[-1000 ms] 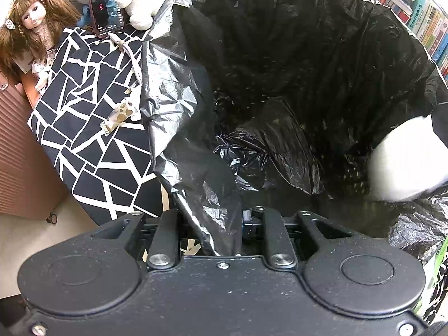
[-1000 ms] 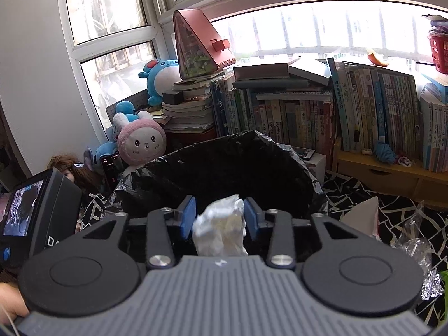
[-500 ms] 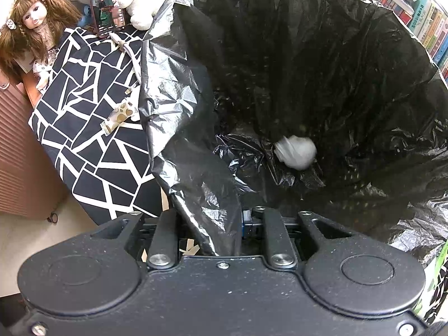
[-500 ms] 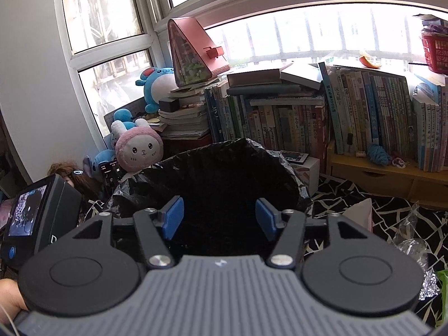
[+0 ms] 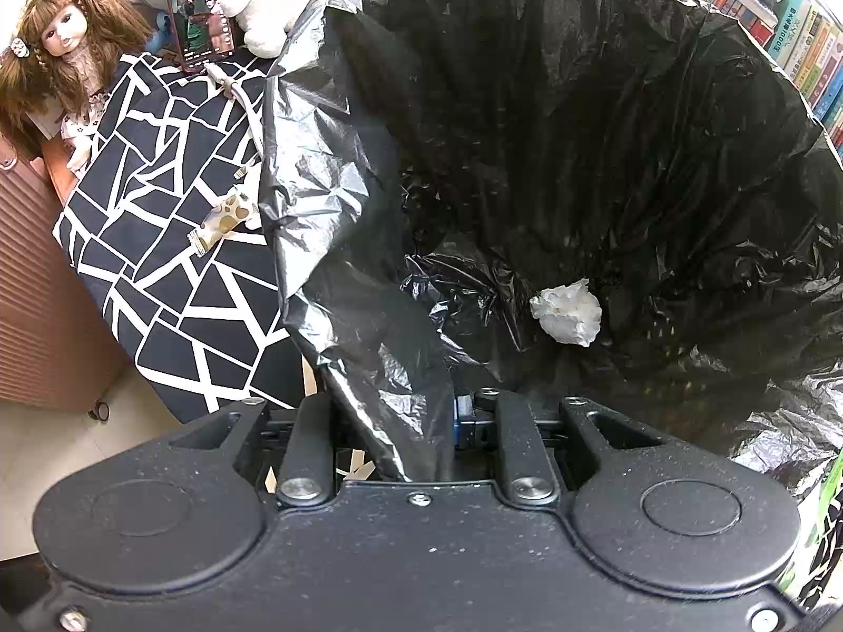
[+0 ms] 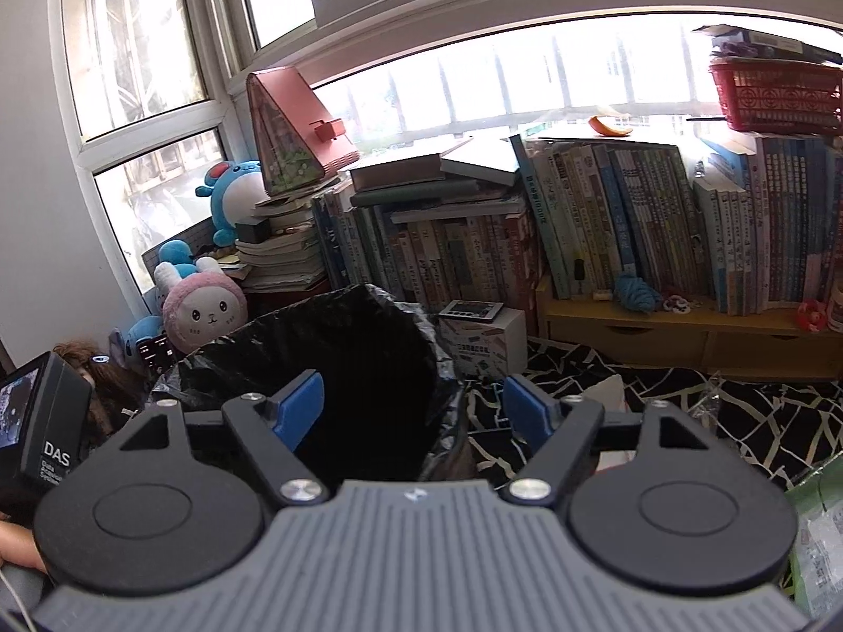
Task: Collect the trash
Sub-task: 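Move the right gripper back to the green snack bag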
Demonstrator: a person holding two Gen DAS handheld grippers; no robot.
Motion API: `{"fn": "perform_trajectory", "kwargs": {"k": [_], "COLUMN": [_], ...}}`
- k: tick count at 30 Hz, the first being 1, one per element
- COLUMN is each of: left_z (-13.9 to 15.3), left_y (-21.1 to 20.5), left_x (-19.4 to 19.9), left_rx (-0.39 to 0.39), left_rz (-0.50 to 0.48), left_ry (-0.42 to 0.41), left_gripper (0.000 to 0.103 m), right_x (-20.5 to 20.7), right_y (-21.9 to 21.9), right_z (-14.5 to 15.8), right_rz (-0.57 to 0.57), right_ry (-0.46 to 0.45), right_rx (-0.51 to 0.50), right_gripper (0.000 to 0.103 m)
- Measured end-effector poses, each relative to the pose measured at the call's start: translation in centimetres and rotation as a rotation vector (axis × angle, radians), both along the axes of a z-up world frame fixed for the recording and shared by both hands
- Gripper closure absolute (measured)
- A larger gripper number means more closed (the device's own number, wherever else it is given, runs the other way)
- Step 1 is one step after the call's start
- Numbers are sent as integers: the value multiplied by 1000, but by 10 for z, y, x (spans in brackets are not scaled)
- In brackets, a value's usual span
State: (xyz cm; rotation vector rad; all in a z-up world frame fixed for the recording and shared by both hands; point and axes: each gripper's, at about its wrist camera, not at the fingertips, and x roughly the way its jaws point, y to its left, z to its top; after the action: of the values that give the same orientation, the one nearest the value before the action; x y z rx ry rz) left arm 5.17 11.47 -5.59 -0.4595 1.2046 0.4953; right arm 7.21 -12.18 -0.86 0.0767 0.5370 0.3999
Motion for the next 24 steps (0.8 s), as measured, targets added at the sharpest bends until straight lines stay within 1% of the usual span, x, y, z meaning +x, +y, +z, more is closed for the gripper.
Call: {"fn": "perform_trajectory", "kwargs": {"k": [7, 14, 20, 24], "left_z": [0, 0, 1, 1], "left_y": [0, -1, -2, -2], "left_x": [0, 0, -1, -1], "left_rx": [0, 8, 11, 17], "left_rz": [-6, -16, -18, -20], "left_ry": [-4, -5, -5, -5], "left_gripper": [82, 81, 81, 81], "right_x": [-1, -5, -10, -14], "right_y": [-42, -93, -141, -172], "right_z": [-12, -27, -44, -57], "right_rz": [-129, -279, -426, -553], "right_ry": [32, 71, 112, 143], "right_rx": [-19, -44, -60, -99], "right_gripper": [19, 18, 16, 16]}}
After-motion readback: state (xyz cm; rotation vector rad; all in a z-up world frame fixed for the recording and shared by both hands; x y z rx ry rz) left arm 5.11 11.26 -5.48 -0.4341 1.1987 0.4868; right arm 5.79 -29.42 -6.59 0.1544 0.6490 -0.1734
